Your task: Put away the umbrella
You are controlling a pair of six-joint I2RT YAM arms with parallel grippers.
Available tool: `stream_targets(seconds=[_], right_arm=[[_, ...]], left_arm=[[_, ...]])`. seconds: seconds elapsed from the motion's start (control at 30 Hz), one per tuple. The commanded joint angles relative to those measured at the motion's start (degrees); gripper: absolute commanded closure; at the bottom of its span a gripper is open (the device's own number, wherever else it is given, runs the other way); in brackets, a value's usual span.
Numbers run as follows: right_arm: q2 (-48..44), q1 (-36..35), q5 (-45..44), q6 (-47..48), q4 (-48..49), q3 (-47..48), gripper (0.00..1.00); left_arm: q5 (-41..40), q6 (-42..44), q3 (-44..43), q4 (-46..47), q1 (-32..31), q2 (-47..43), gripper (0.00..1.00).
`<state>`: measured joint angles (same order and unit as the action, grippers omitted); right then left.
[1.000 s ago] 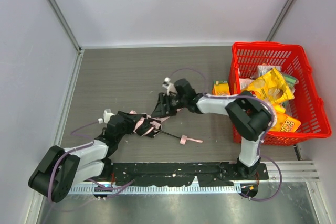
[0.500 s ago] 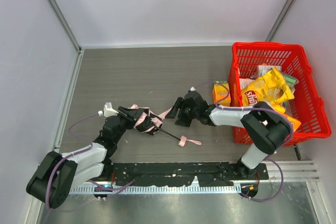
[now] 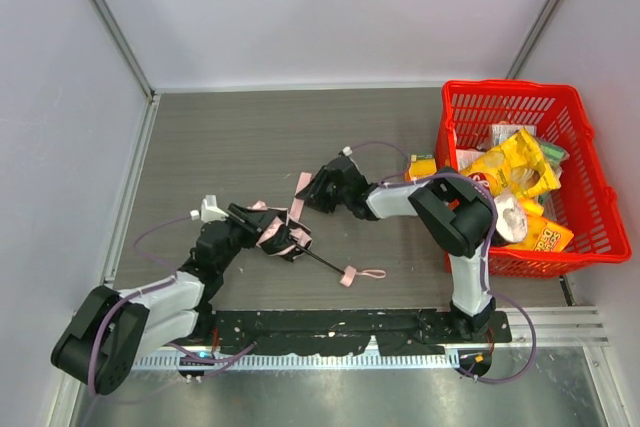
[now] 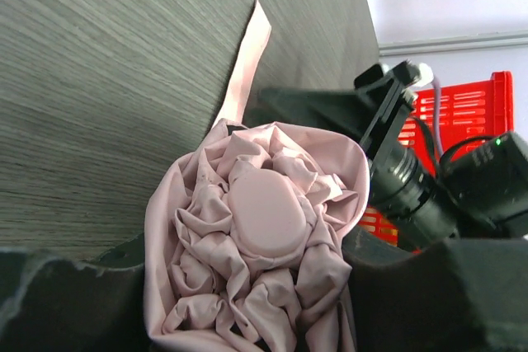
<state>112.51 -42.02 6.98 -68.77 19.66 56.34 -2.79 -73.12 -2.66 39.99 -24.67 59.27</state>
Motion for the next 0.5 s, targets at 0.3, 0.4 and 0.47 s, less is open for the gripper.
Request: stream_targets(seconds=[0.3,0.4,0.47], right_arm=[[3.42,4.14,-2.23,21.48,-13.50,9.06,0.50],[4.64,3.44,-3.29,23.42,-16.13,10.54,0.45],[6.05,3.00,-5.31,24.29,-18.25,11.94,0.47]], left_arm=[[-1.70,-4.57,0.63,5.44,0.23,8.84,1.00],[-1.26,-5.80,-0.15,6.51,0.14,12.27,1.00],[-1.61,-7.38,-0.42,5.98,-0.03,14.20,1.00]])
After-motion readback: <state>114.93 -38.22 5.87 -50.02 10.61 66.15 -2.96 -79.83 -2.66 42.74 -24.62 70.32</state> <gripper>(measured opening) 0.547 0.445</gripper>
